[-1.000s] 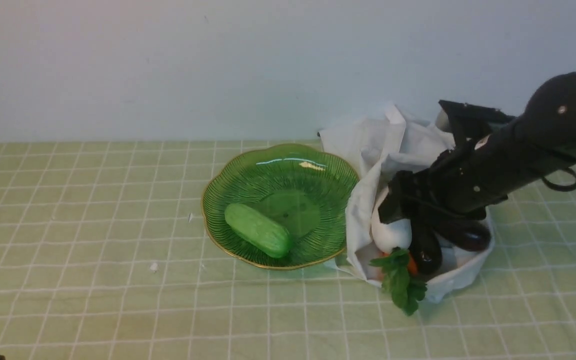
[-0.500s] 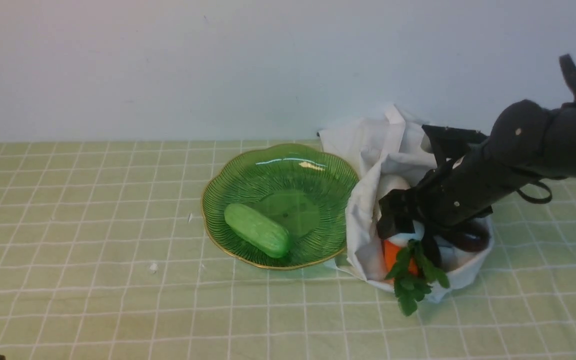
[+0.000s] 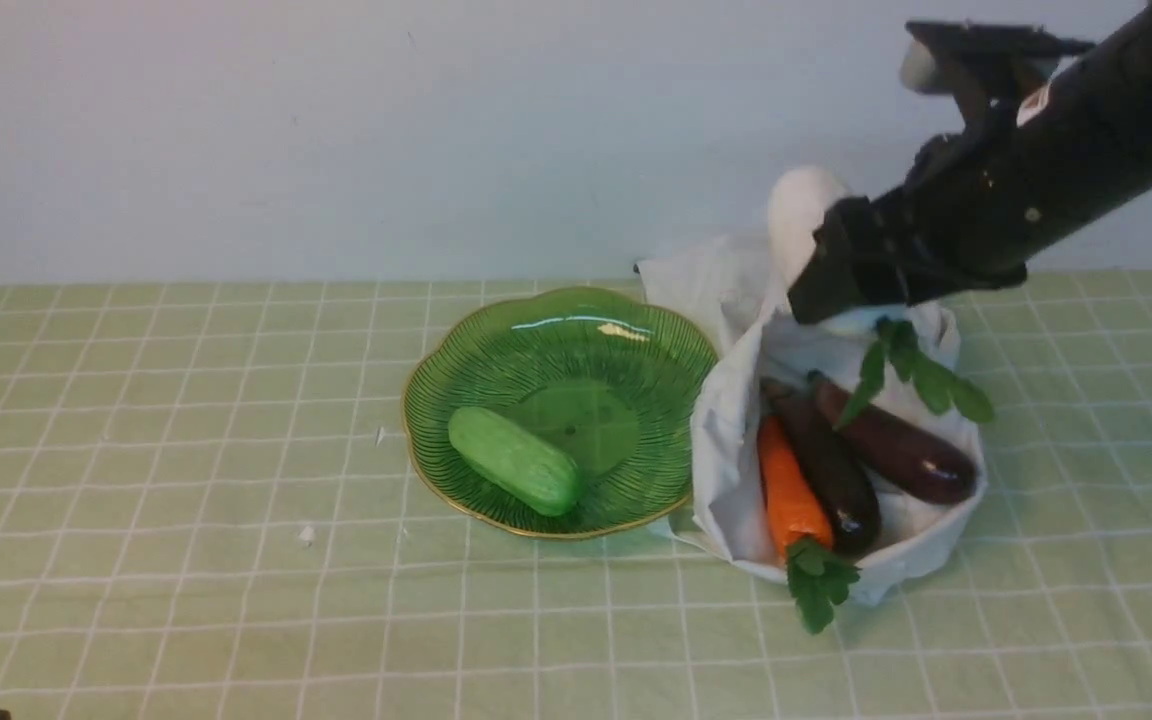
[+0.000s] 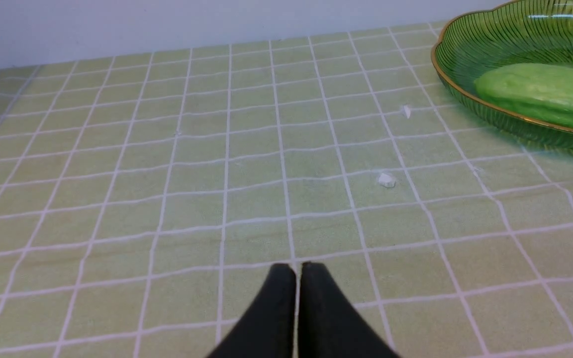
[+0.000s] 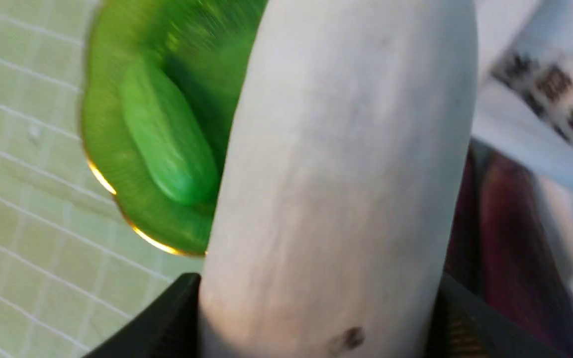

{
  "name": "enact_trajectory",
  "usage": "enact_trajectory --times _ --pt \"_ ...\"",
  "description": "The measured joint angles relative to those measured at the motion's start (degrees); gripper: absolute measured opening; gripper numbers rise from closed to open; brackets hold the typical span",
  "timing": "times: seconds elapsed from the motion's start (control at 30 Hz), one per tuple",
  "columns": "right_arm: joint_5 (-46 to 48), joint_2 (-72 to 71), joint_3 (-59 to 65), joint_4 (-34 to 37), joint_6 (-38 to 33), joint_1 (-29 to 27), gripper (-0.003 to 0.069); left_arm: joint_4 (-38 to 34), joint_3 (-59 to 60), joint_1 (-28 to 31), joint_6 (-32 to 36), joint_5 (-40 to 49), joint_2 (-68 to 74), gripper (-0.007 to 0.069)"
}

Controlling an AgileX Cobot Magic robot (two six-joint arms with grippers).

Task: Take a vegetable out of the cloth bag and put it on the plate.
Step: Use the right arm to put the white radish into the empty plate on the left

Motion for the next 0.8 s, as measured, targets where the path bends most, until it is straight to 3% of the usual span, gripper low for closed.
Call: enact_trajectory --times 0.17,0.33,0.63,0.8 --pt "-8.10 3.89 -0.19 7.56 -6.99 5.92 0.0482 0.00 0.00 0.00 0.00 0.00 0.00 -0.0004" --pt "-16.43 12.50 -0.19 6.52 -10.95 10.71 0.0482 0.00 0.00 0.00 0.00 0.00 0.00 -0.0004" --pt "-24.16 22.77 -0.19 3.97 -12.83 11.54 0.0482 0.00 0.00 0.00 0.00 0.00 0.00 -0.0004" --pt "-24.78 23.34 -0.31 2.63 -12.84 11.54 0.0568 0.00 0.00 0.00 0.00 0.00 0.00 -0.0004"
